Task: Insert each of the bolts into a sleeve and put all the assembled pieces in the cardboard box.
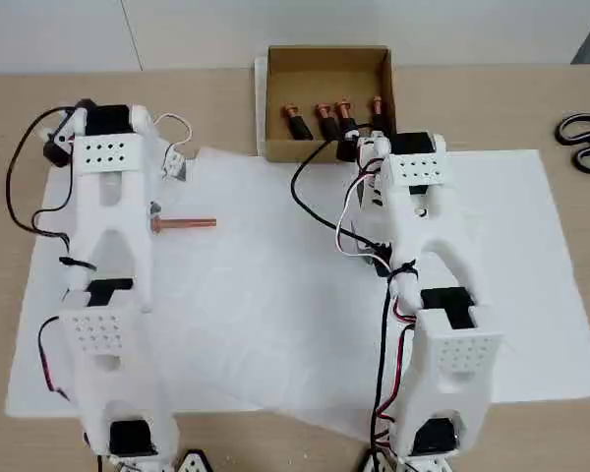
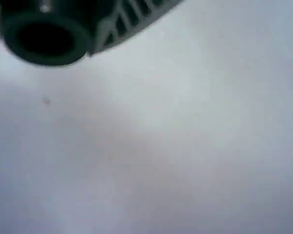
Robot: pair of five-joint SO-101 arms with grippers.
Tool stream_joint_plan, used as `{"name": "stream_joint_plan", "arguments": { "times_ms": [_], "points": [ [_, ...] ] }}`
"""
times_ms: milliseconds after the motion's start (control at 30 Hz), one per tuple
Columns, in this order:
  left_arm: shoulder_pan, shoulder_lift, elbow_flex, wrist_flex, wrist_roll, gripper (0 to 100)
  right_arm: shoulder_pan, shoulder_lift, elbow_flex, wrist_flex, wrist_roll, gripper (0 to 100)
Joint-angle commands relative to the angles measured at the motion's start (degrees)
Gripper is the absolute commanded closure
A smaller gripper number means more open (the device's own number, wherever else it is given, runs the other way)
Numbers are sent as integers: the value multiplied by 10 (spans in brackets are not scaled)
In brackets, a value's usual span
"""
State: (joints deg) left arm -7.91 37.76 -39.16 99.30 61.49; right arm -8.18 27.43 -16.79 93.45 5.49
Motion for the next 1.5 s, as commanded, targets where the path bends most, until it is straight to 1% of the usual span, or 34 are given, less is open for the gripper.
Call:
{"name": "stream_joint_plan", "arguments": {
  "times_ms": [0, 100, 300, 533, 633, 800, 1267, 1467],
  "points": [
    [3, -42, 37, 11, 3, 783, 4, -7, -30, -8, 1, 992],
    [0, -35, 64, 1, 3, 783, 2, -6, -30, -8, 1, 992],
    [-3, 17, 66, -29, 5, 783, 2, -6, -30, -7, 1, 992],
    [-6, 73, 65, -47, 43, 785, 5, -7, -30, -3, 1, 992],
    [-7, 76, 65, -55, 42, 840, 5, -6, -30, -3, 1, 992],
    [-6, 68, 65, -52, 40, 996, 5, -5, -30, -3, 1, 992],
    [-7, 5, 65, -55, 40, 994, 4, -5, -30, -3, 1, 992],
    [-54, 3, 65, -81, 17, 994, 4, -5, -28, -3, 1, 992]
  ]
}}
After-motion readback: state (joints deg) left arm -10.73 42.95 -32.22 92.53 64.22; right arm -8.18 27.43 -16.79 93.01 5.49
